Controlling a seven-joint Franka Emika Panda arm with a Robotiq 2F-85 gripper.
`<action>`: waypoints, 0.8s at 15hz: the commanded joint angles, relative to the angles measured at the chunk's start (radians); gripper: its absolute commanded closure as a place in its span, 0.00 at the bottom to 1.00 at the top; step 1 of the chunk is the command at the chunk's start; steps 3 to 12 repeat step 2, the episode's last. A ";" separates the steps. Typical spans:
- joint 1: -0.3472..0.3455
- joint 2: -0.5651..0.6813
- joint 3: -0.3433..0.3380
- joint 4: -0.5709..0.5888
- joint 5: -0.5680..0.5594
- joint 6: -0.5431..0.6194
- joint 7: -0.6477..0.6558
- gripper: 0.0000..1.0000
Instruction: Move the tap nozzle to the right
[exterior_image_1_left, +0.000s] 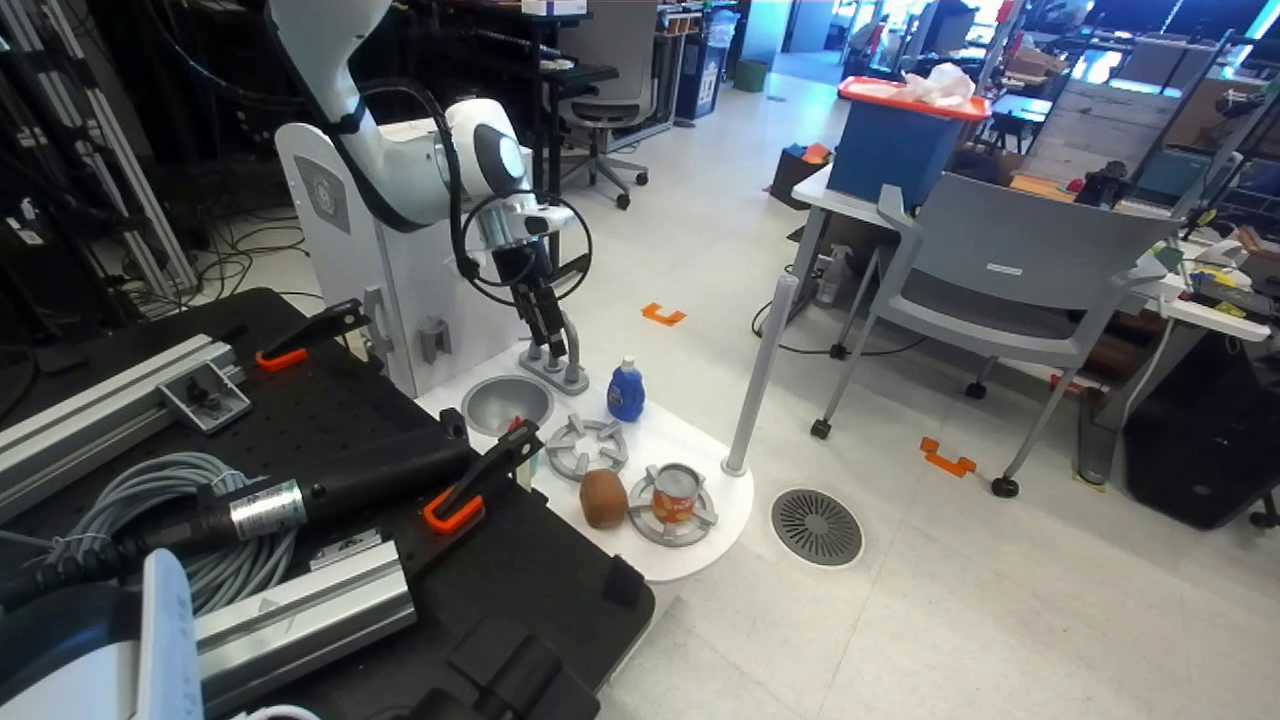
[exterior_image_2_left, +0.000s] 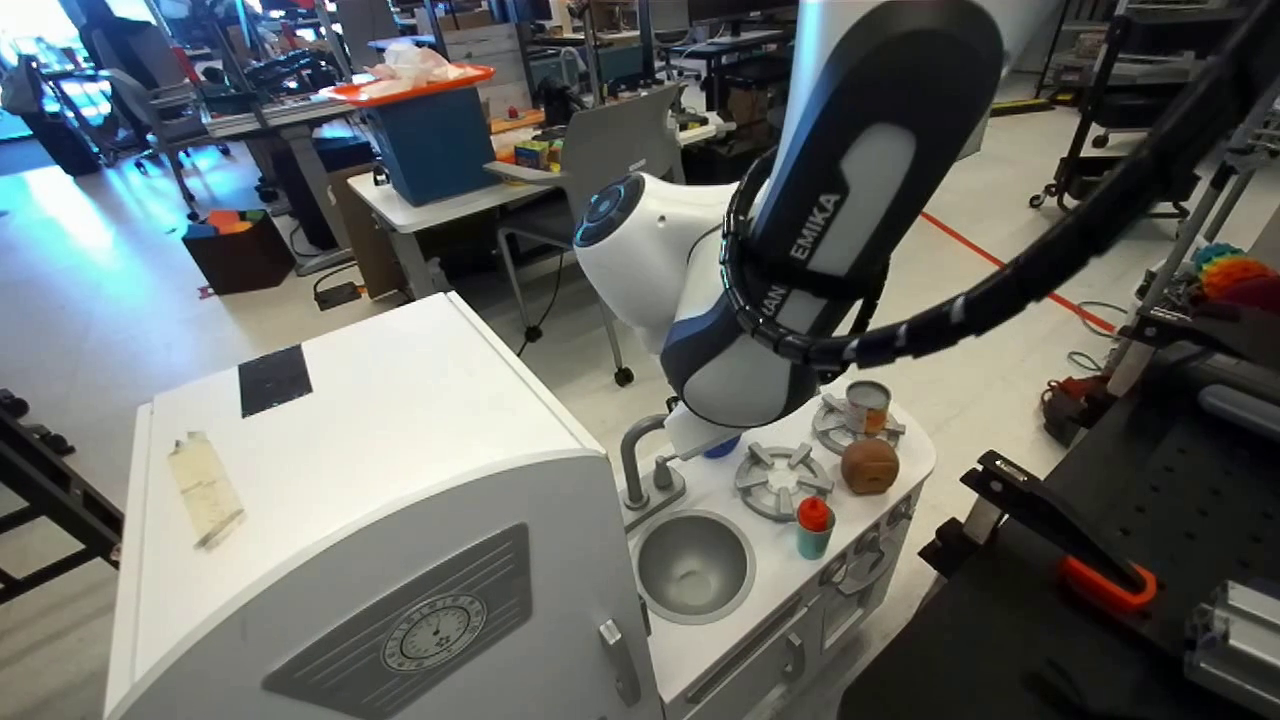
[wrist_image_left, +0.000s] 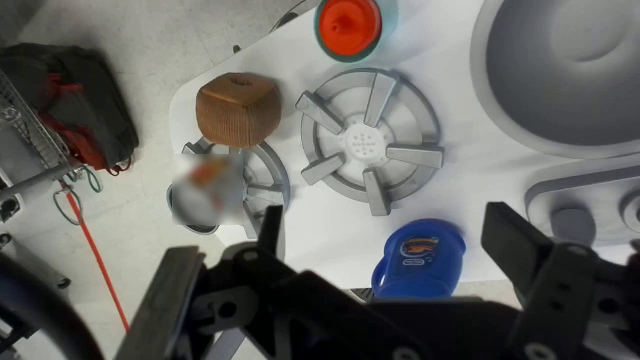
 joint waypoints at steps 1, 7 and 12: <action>-0.009 -0.009 0.011 -0.005 -0.012 -0.006 0.004 0.00; -0.011 -0.013 0.011 -0.012 -0.012 -0.006 0.001 0.00; -0.011 -0.013 0.011 -0.012 -0.012 -0.006 0.001 0.00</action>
